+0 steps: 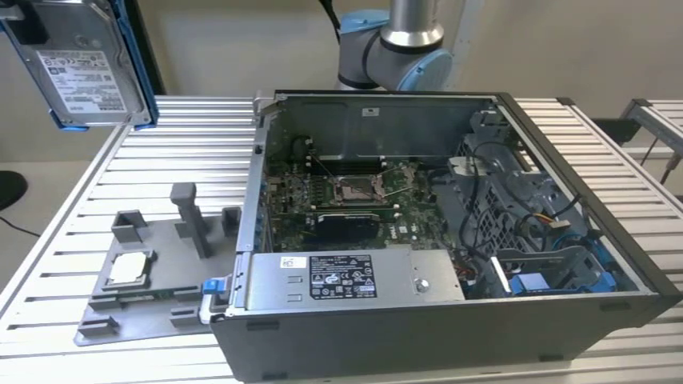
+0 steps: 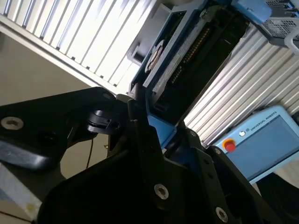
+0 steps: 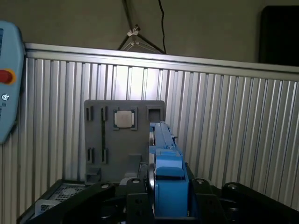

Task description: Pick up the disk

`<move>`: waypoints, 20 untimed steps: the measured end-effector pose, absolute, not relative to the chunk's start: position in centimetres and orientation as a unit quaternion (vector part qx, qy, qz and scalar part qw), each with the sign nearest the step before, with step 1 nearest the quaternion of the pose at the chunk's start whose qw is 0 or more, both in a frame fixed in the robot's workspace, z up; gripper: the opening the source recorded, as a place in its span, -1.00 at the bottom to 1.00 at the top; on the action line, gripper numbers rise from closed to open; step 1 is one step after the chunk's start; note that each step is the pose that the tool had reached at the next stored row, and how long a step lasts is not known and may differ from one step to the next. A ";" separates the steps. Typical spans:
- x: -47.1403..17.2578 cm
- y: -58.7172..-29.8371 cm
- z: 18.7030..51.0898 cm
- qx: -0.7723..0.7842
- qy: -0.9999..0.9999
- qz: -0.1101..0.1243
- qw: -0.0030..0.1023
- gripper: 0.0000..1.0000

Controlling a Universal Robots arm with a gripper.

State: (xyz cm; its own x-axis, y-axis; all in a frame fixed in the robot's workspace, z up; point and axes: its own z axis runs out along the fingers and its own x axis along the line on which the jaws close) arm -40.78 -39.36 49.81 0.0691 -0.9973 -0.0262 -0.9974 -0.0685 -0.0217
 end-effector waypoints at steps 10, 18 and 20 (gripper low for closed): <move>-37.6 -39.4 49.8 -0.731 0.682 0.002 0.017 -1.00; -34.0 -39.4 49.8 -0.731 0.682 0.003 0.017 -1.00; -33.1 -39.4 49.8 -0.731 0.682 0.003 0.017 -1.00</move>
State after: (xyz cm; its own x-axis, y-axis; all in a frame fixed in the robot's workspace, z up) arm -33.08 -39.36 49.81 0.0691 -0.9973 -0.0265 -0.9974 -0.0685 -0.0206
